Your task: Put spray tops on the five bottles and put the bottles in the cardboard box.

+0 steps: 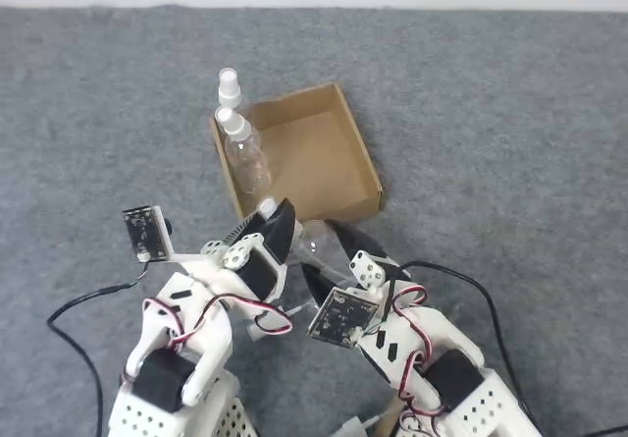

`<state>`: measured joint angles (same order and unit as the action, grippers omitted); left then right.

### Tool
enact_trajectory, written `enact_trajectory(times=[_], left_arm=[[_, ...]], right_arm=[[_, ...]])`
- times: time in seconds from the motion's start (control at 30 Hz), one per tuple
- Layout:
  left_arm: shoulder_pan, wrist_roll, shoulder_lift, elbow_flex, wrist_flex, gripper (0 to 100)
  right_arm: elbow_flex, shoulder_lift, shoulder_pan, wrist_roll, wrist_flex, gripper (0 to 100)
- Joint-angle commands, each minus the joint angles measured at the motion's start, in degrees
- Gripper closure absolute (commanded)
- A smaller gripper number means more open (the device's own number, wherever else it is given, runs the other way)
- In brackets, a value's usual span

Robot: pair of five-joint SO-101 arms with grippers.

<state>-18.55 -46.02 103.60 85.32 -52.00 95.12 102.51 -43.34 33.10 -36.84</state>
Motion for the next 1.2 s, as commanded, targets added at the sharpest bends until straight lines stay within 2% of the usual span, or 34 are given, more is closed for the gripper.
enact_trajectory(times=[0.0,0.27,0.5,0.57,1.0,1.17], left_arm=[[-0.3,0.7,1.0,-4.0,-3.3,98],[-0.3,0.8,1.0,-4.0,-3.5,98],[-0.4,0.6,1.0,-4.0,-5.5,77],[-0.3,0.6,1.0,-4.0,-5.6,74],[0.1,0.4,1.1,-7.2,-5.6,74],[5.7,-1.0,1.1,-9.0,-5.4,74]], right_arm=[[1.2,1.0,0.3,0.2,0.0,89.8],[1.2,1.0,0.3,0.1,0.1,89.8],[1.2,1.0,0.3,-4.0,0.5,89.8],[1.2,1.0,0.3,-4.0,0.5,89.8],[1.2,1.0,0.3,-4.1,0.5,89.8],[1.2,1.0,0.3,-4.1,0.5,89.8]])
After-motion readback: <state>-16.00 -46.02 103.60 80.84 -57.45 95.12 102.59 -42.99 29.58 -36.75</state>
